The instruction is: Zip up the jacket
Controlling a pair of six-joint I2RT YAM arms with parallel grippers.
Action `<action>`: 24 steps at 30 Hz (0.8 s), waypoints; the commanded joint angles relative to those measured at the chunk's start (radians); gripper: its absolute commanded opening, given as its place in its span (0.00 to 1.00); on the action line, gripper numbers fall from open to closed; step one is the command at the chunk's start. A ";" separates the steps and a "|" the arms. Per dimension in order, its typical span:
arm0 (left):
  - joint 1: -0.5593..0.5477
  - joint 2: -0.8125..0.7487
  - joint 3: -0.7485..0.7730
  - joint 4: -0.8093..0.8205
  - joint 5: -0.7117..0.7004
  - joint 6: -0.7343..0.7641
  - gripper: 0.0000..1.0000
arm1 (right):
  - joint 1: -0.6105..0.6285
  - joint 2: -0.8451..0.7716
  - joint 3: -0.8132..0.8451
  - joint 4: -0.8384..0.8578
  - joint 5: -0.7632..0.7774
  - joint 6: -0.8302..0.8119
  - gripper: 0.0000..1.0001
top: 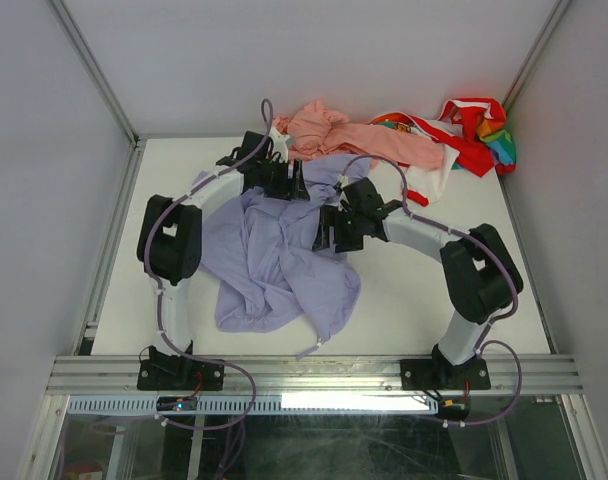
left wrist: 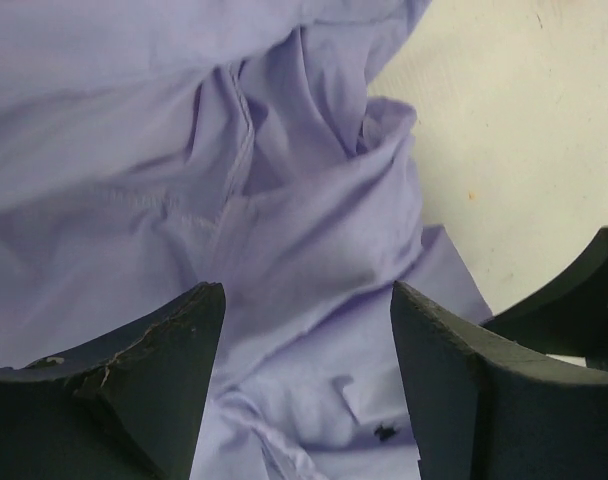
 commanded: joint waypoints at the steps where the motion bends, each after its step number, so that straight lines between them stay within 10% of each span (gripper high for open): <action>1: -0.029 0.096 0.148 0.017 0.038 0.098 0.69 | 0.000 0.010 -0.027 0.118 -0.010 0.037 0.71; 6: -0.037 0.218 0.256 0.017 0.039 0.080 0.60 | -0.004 0.018 -0.044 0.102 -0.014 0.014 0.52; 12: 0.004 0.181 0.314 0.050 0.050 -0.004 0.02 | -0.061 -0.029 -0.029 0.034 0.018 -0.042 0.14; 24: 0.243 -0.162 0.135 0.405 0.039 -0.295 0.00 | -0.161 -0.102 0.045 -0.043 0.084 -0.124 0.00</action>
